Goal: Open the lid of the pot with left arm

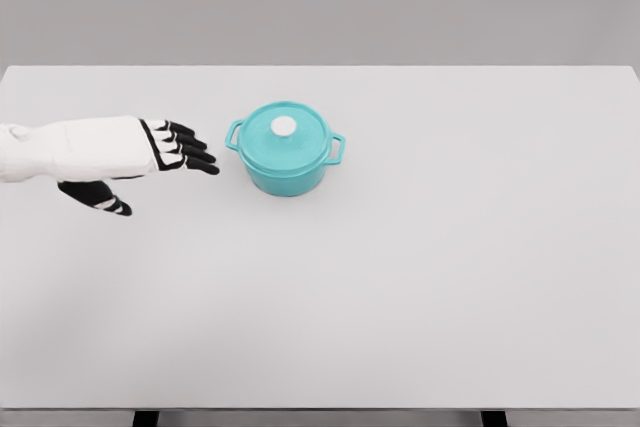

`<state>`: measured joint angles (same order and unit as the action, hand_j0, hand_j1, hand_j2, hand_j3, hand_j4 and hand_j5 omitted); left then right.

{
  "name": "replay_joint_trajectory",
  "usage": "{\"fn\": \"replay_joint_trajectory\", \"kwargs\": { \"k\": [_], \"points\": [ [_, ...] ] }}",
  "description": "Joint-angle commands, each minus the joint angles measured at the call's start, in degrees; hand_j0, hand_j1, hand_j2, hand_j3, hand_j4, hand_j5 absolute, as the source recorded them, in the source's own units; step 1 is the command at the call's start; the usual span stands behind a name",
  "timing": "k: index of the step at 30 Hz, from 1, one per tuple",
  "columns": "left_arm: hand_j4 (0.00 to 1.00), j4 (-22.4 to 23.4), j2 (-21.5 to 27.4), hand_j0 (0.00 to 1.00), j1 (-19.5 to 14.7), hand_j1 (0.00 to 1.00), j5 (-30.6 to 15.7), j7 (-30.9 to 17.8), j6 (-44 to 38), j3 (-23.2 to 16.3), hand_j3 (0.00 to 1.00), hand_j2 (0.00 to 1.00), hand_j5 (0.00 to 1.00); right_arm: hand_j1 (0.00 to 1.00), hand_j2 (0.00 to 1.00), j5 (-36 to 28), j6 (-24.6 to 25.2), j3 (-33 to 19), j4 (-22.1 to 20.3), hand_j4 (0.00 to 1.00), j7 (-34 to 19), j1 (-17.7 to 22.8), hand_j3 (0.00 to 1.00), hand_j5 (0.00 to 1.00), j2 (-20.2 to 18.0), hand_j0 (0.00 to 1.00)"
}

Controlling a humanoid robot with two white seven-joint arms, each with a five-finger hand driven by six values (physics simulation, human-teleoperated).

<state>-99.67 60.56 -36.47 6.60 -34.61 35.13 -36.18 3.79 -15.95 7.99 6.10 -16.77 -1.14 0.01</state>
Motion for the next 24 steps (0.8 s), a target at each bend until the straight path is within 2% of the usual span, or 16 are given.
{"fn": "replay_joint_trajectory", "kwargs": {
  "k": [1, 2, 3, 4, 5, 6, 7, 8, 9, 10, 13, 15, 19, 24],
  "points": [
    [1.00, -0.6, 0.1, 1.00, 0.0, 1.00, 1.7, -0.4, -0.1, -0.1, 1.00, 1.00, 1.00, 1.00, 1.00, 0.2, 0.0, 0.2, 0.0, 1.00, 0.0, 0.0, 1.00, 1.00, 0.0, 1.00],
    [1.00, -0.6, -0.2, 1.00, -0.4, 1.00, 1.6, -0.4, -0.1, -0.1, 1.00, 1.00, 1.00, 1.00, 1.00, -0.2, 0.0, -0.3, 0.1, 1.00, 0.1, -0.1, 1.00, 1.00, 0.0, 1.00],
    [1.00, 0.1, -4.0, 1.00, -2.6, 1.00, 1.2, -0.4, -0.1, -0.8, 1.00, 1.00, 1.00, 1.00, 1.00, -0.2, 0.0, -0.2, 0.4, 1.00, 0.1, 0.5, 1.00, 1.00, 0.0, 1.00],
    [1.00, 3.2, -7.2, 1.00, -8.2, 1.00, 1.2, -0.4, -0.1, -6.3, 1.00, 1.00, 1.00, 1.00, 1.00, -0.2, 0.0, -0.3, 0.4, 1.00, 0.1, 0.9, 1.00, 1.00, 0.0, 1.00],
    [1.00, 7.3, -12.9, 1.00, -14.9, 1.00, -0.9, -0.4, -0.1, -13.3, 1.00, 1.00, 1.00, 1.00, 1.00, -0.2, 0.0, -0.3, 0.3, 1.00, 0.1, 0.9, 1.00, 1.00, 0.0, 1.00],
    [1.00, 10.0, -14.2, 1.00, -18.0, 1.00, -4.1, -0.4, -0.1, -15.8, 1.00, 1.00, 1.00, 1.00, 1.00, -0.1, 0.0, -0.3, 0.3, 1.00, 0.1, 0.9, 1.00, 1.00, 0.0, 1.00],
    [1.00, 11.8, -15.4, 1.00, -20.1, 1.00, -4.8, -0.4, -0.1, -16.2, 1.00, 1.00, 1.00, 1.00, 1.00, -0.2, 0.0, -0.3, 0.4, 1.00, 0.1, 0.9, 1.00, 1.00, 0.0, 1.00],
    [1.00, 14.7, -18.7, 1.00, -21.7, 1.00, -4.8, -0.4, -0.1, -16.9, 1.00, 1.00, 1.00, 1.00, 1.00, -0.1, 0.0, -0.3, 0.3, 1.00, 0.1, 0.9, 1.00, 1.00, 0.0, 1.00],
    [1.00, 18.7, -20.9, 1.00, -24.7, 1.00, -5.2, -0.4, -0.1, -20.9, 1.00, 1.00, 1.00, 1.00, 1.00, -0.2, 0.0, -0.3, 0.3, 1.00, 0.1, 0.9, 1.00, 1.00, 0.0, 1.00],
    [1.00, 20.7, -23.6, 1.00, -25.0, 1.00, -5.4, -0.4, -0.1, -22.9, 1.00, 1.00, 1.00, 1.00, 1.00, -0.2, 0.0, -0.3, 0.3, 1.00, 0.1, 0.9, 1.00, 1.00, 0.0, 1.00],
    [1.00, 30.6, -29.1, 1.00, -26.2, 1.00, -3.3, -0.4, -0.1, -24.2, 1.00, 1.00, 1.00, 1.00, 1.00, -0.2, 0.0, -0.3, 0.3, 1.00, 0.1, 0.9, 1.00, 1.00, 0.0, 1.00],
    [1.00, 35.4, -31.5, 1.00, -28.0, 1.00, -2.9, -0.4, -0.1, -24.2, 1.00, 1.00, 1.00, 1.00, 1.00, -0.2, 0.0, -0.3, 0.3, 1.00, 0.1, 0.9, 1.00, 1.00, 0.0, 1.00],
    [1.00, 39.7, -33.8, 1.00, -31.1, 1.00, -3.2, -0.4, -0.1, -27.4, 1.00, 1.00, 1.00, 1.00, 1.00, -0.2, 0.0, -0.3, 0.4, 1.00, 0.1, 0.9, 1.00, 1.00, 0.0, 1.00],
    [1.00, 42.5, -34.2, 1.00, -31.3, 1.00, -3.4, -0.4, -0.1, -27.9, 1.00, 1.00, 1.00, 1.00, 1.00, -0.1, 0.0, -0.3, 0.3, 1.00, 0.1, 0.9, 1.00, 1.00, 0.0, 1.00]
  ]
}}
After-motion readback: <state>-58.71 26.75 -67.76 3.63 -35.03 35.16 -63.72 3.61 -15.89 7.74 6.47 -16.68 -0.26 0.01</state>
